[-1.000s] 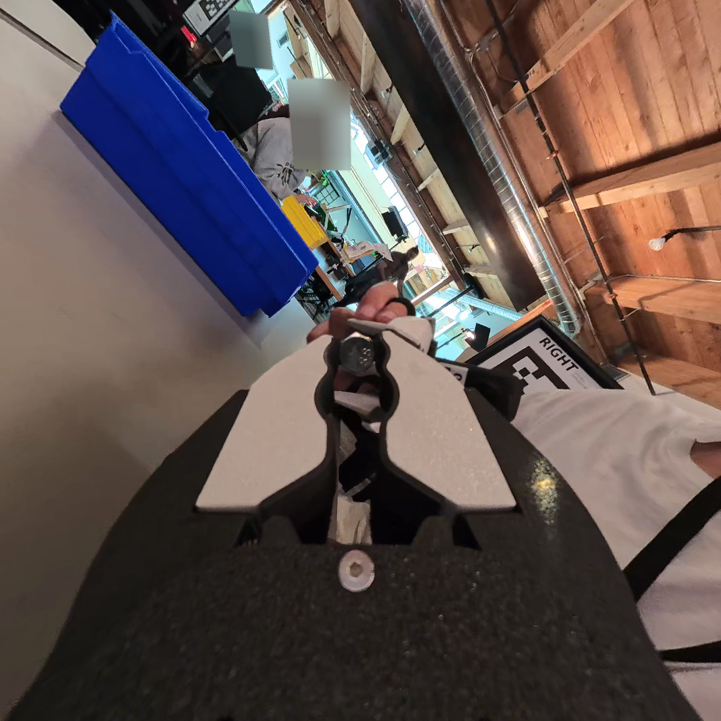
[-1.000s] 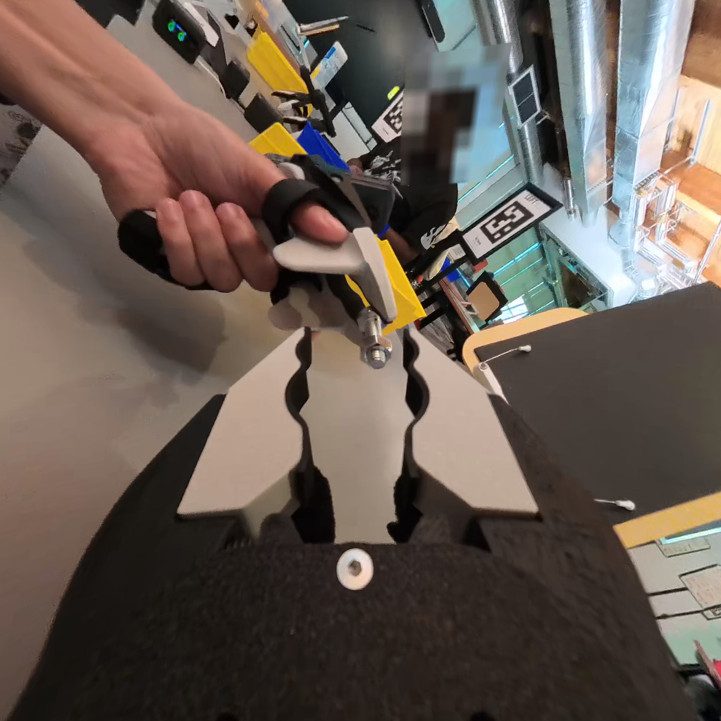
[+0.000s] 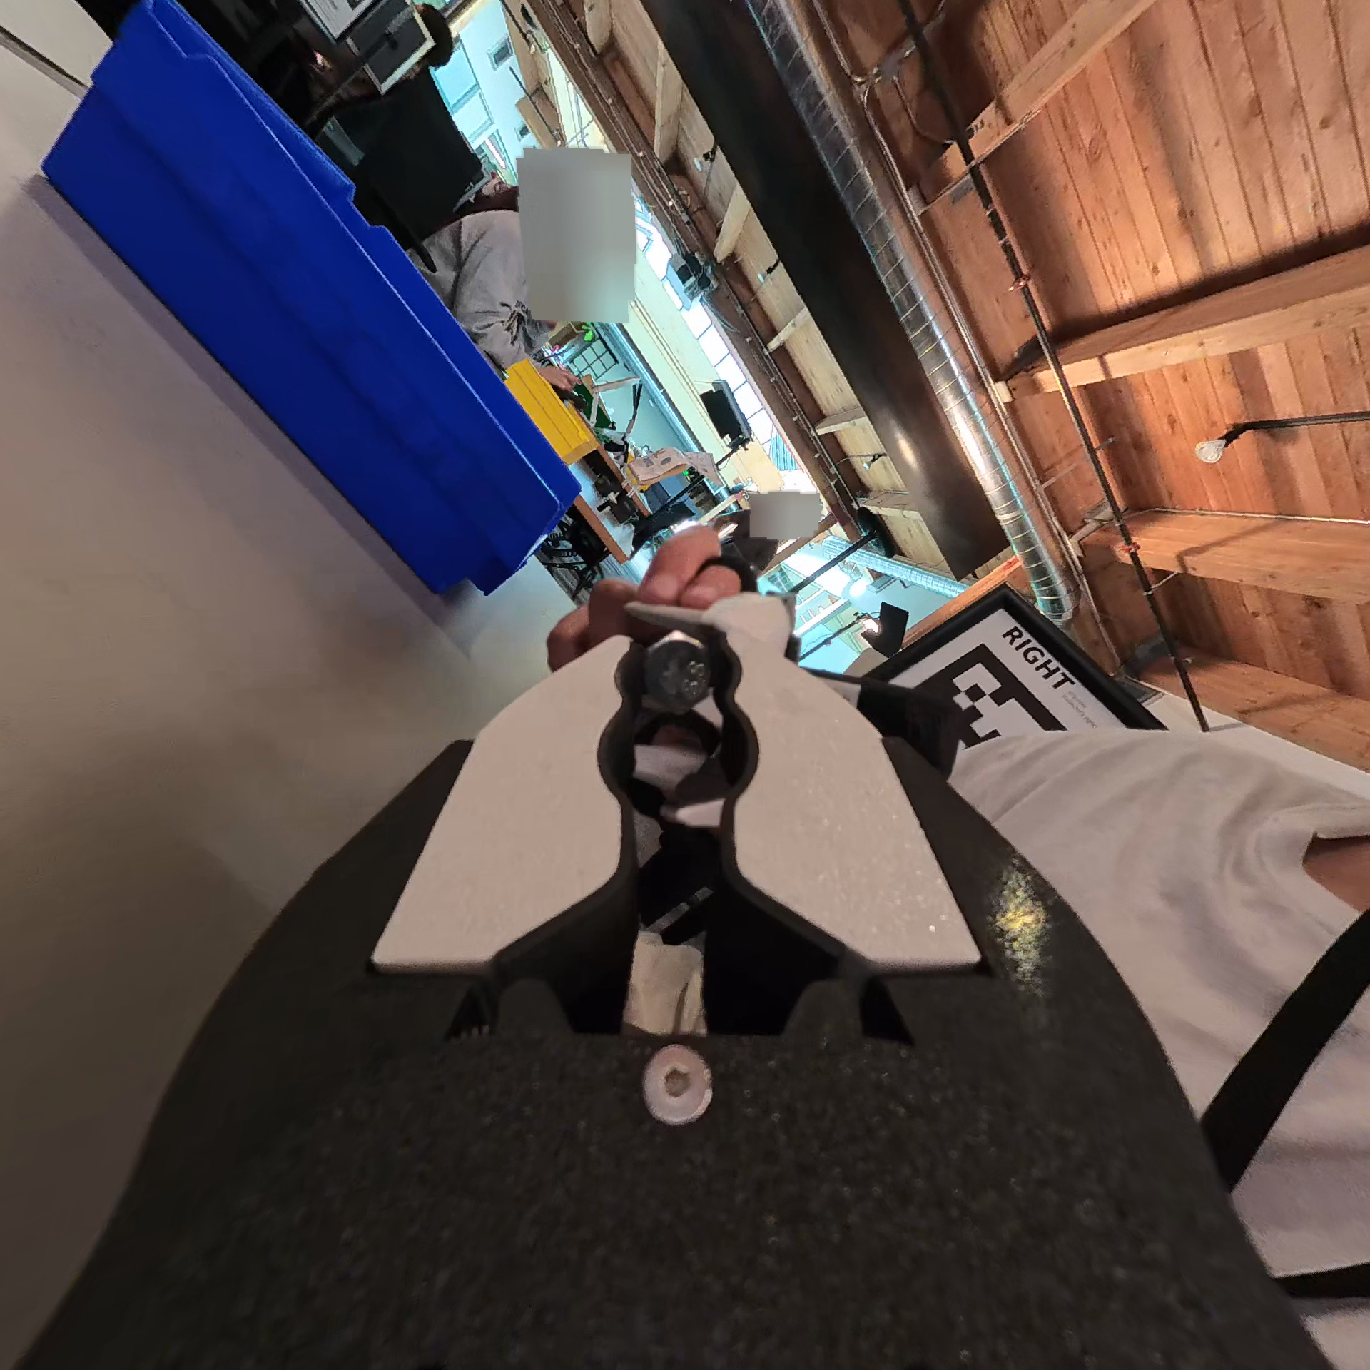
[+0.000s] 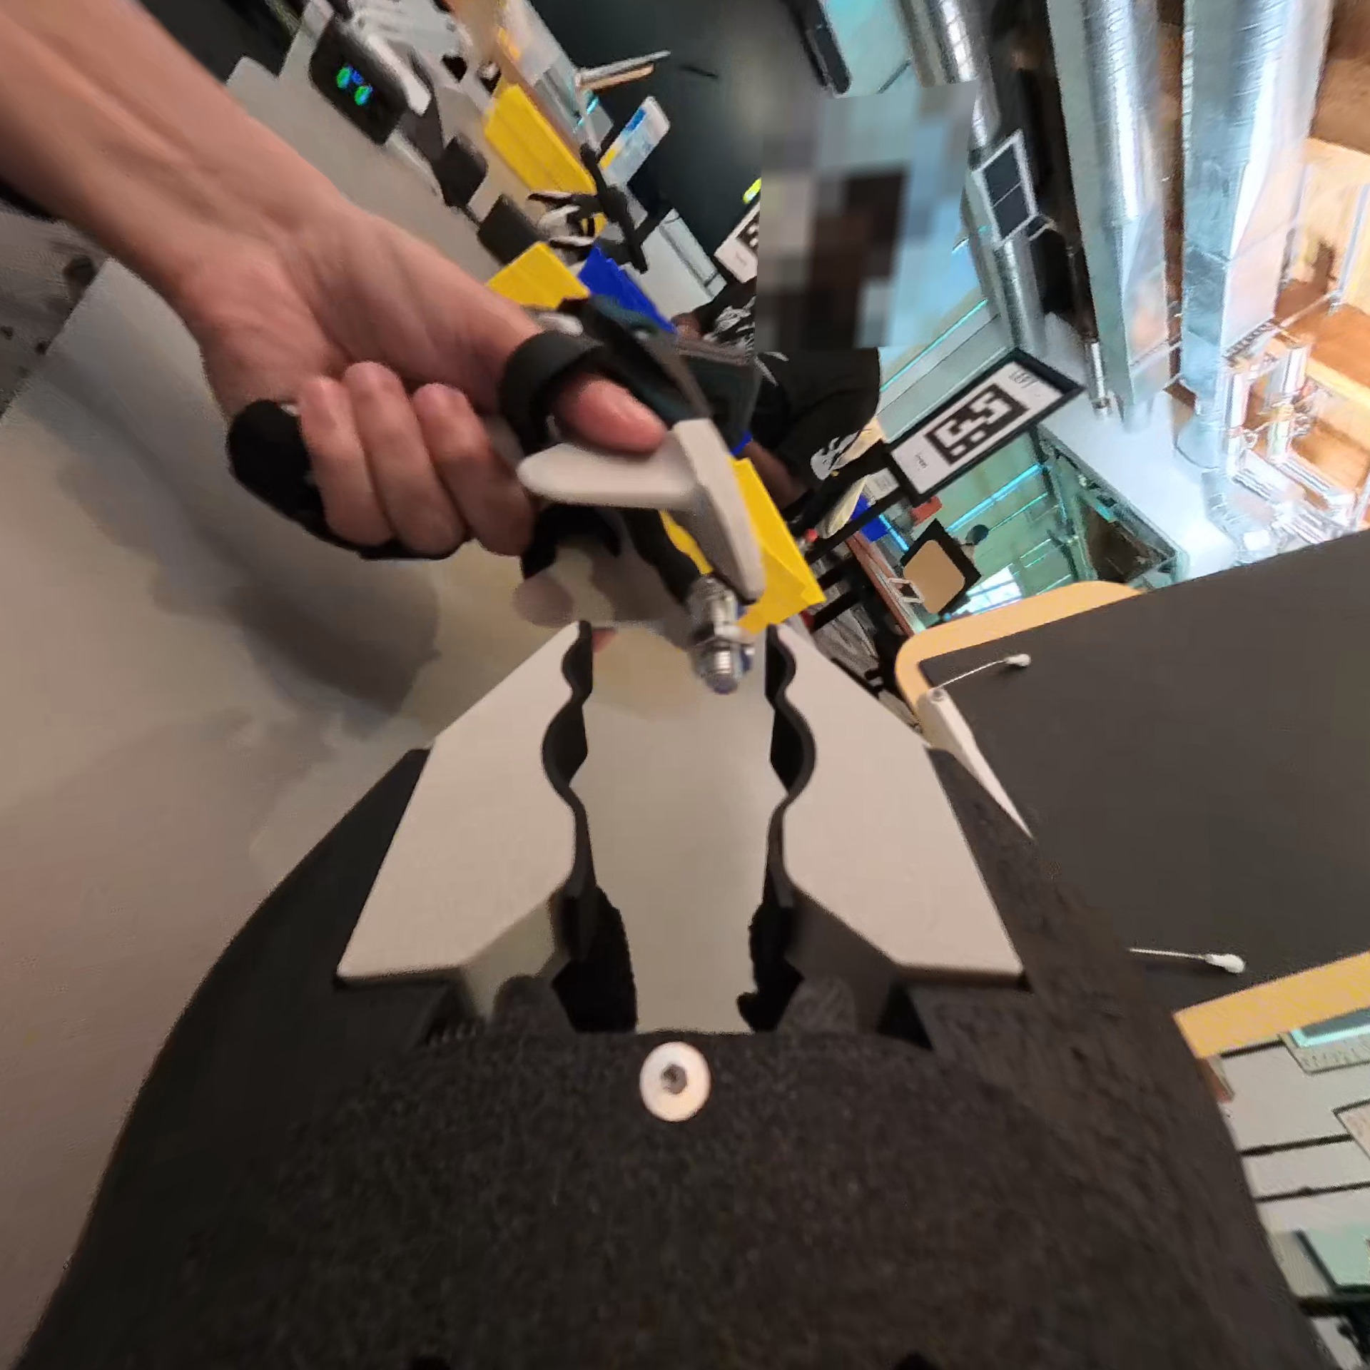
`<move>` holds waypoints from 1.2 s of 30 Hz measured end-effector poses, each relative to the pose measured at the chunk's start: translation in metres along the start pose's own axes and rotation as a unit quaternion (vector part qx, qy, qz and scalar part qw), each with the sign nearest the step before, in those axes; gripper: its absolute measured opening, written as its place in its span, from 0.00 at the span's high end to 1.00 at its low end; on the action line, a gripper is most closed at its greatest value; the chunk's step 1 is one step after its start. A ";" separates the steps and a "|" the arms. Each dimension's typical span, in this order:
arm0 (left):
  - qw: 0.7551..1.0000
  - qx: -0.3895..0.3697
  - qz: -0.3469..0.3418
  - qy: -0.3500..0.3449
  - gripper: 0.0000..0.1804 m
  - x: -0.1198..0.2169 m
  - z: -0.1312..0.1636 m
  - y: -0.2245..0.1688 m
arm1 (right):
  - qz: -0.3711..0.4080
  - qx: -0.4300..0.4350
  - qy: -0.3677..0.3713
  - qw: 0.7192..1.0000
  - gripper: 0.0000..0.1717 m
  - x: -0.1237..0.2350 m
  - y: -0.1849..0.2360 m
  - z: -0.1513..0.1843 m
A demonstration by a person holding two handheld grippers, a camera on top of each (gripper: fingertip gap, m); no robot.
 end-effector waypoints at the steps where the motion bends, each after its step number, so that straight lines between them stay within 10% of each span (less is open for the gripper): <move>1: 1.000 -0.003 -0.002 0.002 0.90 0.000 0.000 0.000 | -0.004 0.004 0.008 1.000 0.71 -0.002 0.004 0.003; 36: 1.000 -0.005 0.005 -0.002 0.91 0.003 -0.003 0.000 | -0.014 -0.031 0.025 0.999 0.73 -0.010 0.003 0.010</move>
Point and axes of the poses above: each gripper's, where its closed fingertips meet, x back along the fingers, z out of its underside, y = z × x across the jaws, the point moved 9 cm from there along x, back along the fingers, and after that the axes turned 1 degree about -y, right-handed, at the moved point
